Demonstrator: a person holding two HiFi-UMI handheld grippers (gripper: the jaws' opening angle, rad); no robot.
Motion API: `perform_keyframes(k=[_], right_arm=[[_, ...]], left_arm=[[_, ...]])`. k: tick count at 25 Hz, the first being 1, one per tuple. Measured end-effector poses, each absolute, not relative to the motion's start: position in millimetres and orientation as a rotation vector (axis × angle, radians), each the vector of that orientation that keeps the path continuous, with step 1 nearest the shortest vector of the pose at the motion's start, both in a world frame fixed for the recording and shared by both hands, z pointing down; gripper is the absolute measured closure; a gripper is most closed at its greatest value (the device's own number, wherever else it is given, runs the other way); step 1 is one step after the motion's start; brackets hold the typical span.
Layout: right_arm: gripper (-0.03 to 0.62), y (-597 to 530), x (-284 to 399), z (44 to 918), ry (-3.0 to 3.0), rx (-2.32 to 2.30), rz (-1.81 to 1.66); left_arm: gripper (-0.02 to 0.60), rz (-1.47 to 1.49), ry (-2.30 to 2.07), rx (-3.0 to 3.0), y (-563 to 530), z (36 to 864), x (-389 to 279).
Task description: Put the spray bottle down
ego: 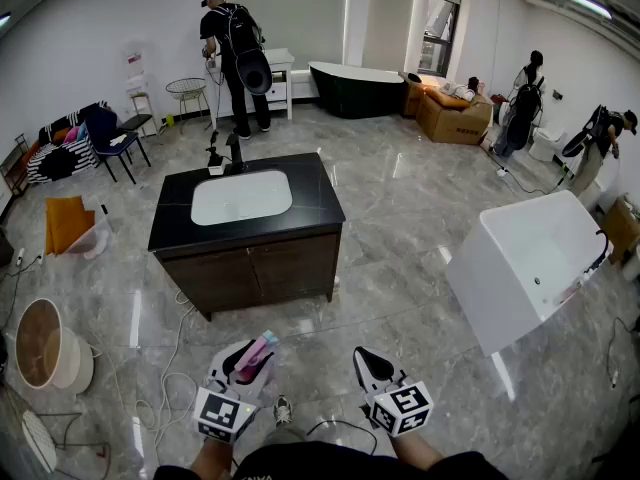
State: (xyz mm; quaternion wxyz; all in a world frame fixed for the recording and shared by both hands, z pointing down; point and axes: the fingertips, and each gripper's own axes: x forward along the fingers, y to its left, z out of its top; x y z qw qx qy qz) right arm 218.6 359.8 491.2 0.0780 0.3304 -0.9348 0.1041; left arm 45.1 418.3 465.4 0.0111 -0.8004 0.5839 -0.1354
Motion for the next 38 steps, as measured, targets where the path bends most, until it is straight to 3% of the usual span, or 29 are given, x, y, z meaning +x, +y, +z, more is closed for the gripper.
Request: perform_keyframes(k=[6,11,22,34,38], right_arm=[[0.594,336,194,493,-2.784,1.054,0.317],[0.47,298,164,491,-2.745,1.151,0.326],[0.468,220,96,482,-2.75,1.231,0.345],[0.467,92,76,499,-2.737,1.14,0.351],[0.497,41,74,496,-2.743,1.084,0.307]], left_arm=[[0.419,-0.381,1.823,-2.559,400,478,13],[0.417,-0.384,1.797,-2.576,368,479,-27],[0.417,-0.343,1.731,-2.648,283,476,-101],[0.417,-0.329,1.765,-2.642,155,497,-109],[0.417,-0.317,1.811,-2.614,108,495,-107]])
